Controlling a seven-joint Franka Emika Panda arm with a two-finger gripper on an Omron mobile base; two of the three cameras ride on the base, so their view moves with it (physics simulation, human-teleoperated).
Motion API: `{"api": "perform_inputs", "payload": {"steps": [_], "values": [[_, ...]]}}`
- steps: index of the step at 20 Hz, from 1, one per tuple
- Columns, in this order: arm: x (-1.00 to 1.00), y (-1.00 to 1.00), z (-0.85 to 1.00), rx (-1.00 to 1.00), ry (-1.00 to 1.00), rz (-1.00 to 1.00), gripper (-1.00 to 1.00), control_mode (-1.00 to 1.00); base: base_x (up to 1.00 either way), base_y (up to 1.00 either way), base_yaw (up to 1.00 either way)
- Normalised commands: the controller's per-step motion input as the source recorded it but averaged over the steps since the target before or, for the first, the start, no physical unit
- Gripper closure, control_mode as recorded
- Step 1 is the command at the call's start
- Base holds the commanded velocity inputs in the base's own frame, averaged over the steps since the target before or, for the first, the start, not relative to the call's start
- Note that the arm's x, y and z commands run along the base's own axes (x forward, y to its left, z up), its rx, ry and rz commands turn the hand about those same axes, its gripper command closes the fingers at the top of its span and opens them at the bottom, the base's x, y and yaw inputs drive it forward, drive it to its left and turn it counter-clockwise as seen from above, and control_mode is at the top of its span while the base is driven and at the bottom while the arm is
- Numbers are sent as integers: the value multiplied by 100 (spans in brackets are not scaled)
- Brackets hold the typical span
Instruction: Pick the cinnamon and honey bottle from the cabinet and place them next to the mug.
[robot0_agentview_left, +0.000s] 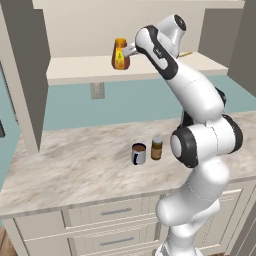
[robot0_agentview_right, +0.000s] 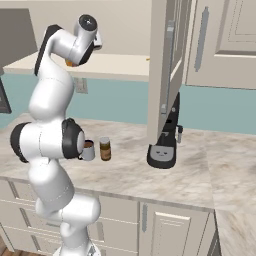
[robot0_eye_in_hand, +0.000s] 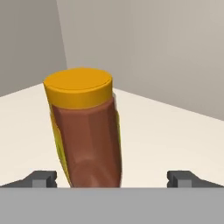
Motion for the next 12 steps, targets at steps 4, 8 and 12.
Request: {"api": "perform_inputs", "payload": {"steps": [4, 8, 12], "values": [[12, 2, 0, 0, 0, 0, -100, -100, 0, 0, 0], [8, 1, 0, 0, 0, 0, -100, -100, 0, 0, 0], [6, 6, 0, 0, 0, 0, -100, -100, 0, 0, 0]]}}
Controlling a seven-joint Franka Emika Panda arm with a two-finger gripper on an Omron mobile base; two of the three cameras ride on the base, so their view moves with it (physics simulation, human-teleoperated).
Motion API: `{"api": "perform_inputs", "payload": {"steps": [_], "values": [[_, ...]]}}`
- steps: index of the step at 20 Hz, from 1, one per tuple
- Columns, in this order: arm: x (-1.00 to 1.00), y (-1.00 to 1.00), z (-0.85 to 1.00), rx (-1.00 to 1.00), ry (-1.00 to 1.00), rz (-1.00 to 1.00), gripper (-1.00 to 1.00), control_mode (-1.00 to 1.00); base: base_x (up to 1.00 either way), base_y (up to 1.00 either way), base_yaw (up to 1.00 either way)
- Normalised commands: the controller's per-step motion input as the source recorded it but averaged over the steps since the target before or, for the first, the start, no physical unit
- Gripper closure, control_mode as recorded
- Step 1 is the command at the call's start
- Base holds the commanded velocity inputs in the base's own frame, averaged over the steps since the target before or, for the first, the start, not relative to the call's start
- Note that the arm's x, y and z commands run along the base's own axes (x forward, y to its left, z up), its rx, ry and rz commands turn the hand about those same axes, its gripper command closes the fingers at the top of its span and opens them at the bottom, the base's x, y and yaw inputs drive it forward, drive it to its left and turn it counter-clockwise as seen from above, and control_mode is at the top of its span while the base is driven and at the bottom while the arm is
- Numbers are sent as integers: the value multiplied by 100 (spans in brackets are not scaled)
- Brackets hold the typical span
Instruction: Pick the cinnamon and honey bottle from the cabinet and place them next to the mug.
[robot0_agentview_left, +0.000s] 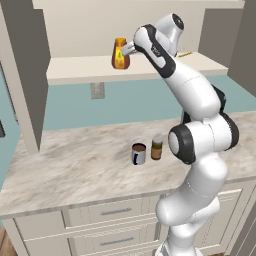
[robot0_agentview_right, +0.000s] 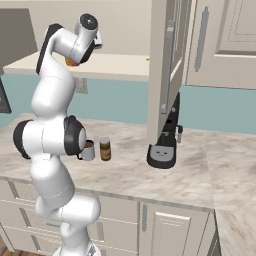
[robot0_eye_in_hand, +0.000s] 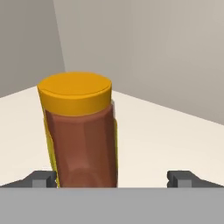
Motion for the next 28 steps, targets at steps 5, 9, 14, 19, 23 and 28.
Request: {"api": "perform_inputs", "payload": {"steps": [5, 9, 14, 19, 23, 28], "values": [[6, 7, 0, 0, 0, 0, -100, -100, 0, 0, 0], [2, 2, 0, 0, 0, 0, -100, -100, 0, 0, 0], [0, 0, 0, 0, 0, 0, -100, -100, 0, 0, 0], [0, 5, 0, 0, 0, 0, -100, -100, 0, 0, 0], [0, 9, 0, 0, 0, 1, -100, -100, 0, 0, 0], [0, 8, 0, 1, 0, 1, -100, -100, 0, 0, 0]]}}
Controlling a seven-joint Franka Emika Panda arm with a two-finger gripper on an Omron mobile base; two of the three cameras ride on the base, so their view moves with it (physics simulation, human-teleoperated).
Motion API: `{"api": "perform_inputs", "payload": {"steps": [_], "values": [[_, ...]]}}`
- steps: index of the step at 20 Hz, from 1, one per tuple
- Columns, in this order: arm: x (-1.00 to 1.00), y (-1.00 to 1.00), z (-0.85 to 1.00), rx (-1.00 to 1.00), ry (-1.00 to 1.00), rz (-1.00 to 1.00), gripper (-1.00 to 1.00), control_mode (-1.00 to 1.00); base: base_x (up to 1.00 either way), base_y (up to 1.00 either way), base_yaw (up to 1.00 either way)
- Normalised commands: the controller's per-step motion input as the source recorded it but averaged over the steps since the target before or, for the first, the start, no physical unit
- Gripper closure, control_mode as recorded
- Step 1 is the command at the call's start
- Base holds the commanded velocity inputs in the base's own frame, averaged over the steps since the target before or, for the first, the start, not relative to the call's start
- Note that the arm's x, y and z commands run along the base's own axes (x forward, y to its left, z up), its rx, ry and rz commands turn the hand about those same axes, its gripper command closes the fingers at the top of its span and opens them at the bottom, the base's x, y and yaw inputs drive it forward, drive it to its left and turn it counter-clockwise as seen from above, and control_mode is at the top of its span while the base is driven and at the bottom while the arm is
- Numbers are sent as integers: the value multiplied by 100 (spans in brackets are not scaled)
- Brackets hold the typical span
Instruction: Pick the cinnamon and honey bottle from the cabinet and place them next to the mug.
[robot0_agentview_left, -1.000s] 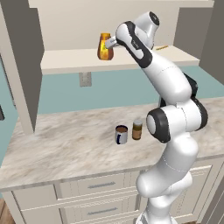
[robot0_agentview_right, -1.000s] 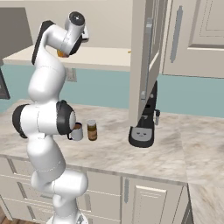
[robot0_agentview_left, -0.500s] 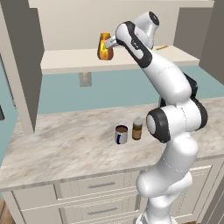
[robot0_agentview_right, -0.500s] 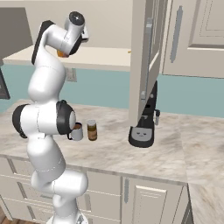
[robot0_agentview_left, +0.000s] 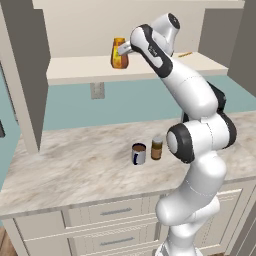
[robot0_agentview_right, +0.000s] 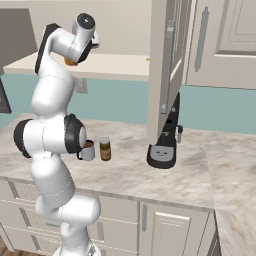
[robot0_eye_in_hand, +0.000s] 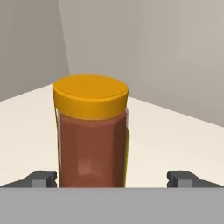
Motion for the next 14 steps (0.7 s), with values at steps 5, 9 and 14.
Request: {"api": "perform_inputs", "payload": {"steps": [5, 9, 14], "values": [[0, 1, -7, 1, 0, 0, -100, -100, 0, 0, 0], [0, 0, -28, 2, 1, 0, -100, -100, 0, 0, 0], [0, 2, -14, 2, 0, -2, -100, -100, 0, 0, 0]]}}
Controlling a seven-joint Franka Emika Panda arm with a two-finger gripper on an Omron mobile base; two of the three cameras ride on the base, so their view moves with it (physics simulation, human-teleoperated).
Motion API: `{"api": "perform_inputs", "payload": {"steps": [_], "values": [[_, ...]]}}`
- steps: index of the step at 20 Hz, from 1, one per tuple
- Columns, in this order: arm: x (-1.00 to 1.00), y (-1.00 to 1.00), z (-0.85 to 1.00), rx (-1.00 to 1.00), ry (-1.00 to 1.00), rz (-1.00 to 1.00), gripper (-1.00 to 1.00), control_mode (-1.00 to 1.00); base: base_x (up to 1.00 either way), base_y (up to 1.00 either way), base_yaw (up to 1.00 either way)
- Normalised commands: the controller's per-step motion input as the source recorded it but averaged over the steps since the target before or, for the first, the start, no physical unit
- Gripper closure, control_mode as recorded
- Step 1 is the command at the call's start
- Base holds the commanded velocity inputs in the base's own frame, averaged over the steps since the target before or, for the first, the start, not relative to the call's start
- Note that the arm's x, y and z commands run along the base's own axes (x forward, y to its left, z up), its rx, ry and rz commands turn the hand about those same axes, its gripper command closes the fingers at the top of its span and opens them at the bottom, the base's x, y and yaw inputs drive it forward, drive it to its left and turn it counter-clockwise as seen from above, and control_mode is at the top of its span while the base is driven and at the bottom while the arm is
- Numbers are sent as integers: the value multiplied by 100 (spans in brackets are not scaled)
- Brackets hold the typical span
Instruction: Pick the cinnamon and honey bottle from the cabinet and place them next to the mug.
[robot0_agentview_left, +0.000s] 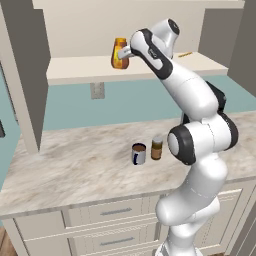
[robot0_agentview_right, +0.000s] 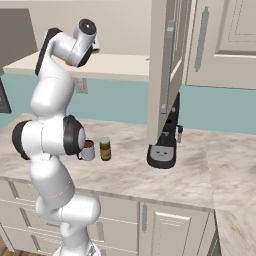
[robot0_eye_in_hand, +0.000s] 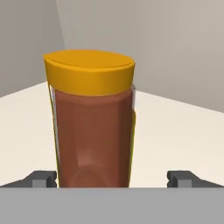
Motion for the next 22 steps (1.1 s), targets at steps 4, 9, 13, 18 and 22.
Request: {"api": "perform_inputs", "payload": {"steps": [4, 9, 13, 18, 22], "values": [[0, 10, 0, 0, 0, -2, -100, -100, 0, 0, 0], [0, 14, 0, 0, 0, 0, -100, -100, 0, 0, 0], [1, 9, 0, 0, 0, -2, -100, -100, 0, 0, 0], [0, 2, 0, 0, 0, -1, -100, -100, 0, 0, 0], [0, 0, 0, 0, 0, 0, -100, -100, 0, 0, 0]]}}
